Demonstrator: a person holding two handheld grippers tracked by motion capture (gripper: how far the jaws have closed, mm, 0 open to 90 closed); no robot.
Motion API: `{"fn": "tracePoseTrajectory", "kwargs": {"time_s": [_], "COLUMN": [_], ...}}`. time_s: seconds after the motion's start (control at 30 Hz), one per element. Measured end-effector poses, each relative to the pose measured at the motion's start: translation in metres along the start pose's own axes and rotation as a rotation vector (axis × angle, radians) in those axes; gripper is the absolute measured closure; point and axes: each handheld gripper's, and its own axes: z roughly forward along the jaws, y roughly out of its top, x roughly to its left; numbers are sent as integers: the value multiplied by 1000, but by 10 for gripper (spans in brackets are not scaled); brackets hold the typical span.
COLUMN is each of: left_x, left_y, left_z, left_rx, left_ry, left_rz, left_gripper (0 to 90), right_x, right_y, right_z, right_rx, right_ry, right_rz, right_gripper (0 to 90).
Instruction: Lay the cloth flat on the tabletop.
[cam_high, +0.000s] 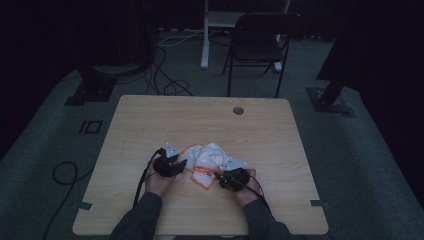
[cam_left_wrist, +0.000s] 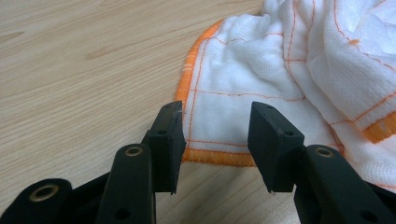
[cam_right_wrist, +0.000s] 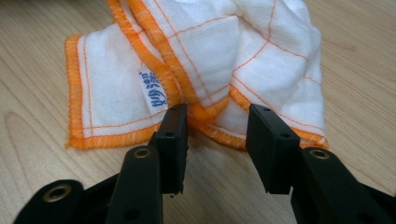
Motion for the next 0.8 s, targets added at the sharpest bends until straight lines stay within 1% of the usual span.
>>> {"fn": "tracePoseTrajectory", "kwargs": {"time_s": [0.1,0.2,0.27,0.33,0.37,0.43,0.47,0.57,0.6,0.7,0.8], "left_x": [-1,-1,-1,-1,-1,-1,-1,1,1,3,4], "left_y": [0,1,1,1,2,1,1,1,1,1,1], "left_z": [1,2,2,3,4,5,5,5,5,4,4], "left_rx": [-1,2,3,7,9,11,12,14,15,17,20], "left_ry": [-1,-1,-1,-1,-1,3,2,5,7,8,7], "left_rz": [-4,1,-2,-1,-1,-4,-8,-17,-18,-18,-20], "left_gripper": [563,563,567,577,580,593,597,621,650,675,699], "right_x": [1,0,-1,-3,-3,-4,-4,-4,-5,-6,-8], "right_y": [0,1,1,3,3,3,3,3,3,2,-1], "right_z": [0,1,2,3,3,3,2,0,-3,-7,-11], "right_rx": [2,1,-5,-9,-14,-13,-12,-12,-16,-22,-21], "right_ry": [6,0,4,10,27,44,44,43,44,41,35], "right_rz": [-4,-10,8,10,16,32,33,29,28,38,33], "right_gripper": [566,609,640,700,753,849,866,877,879,879,880]}}
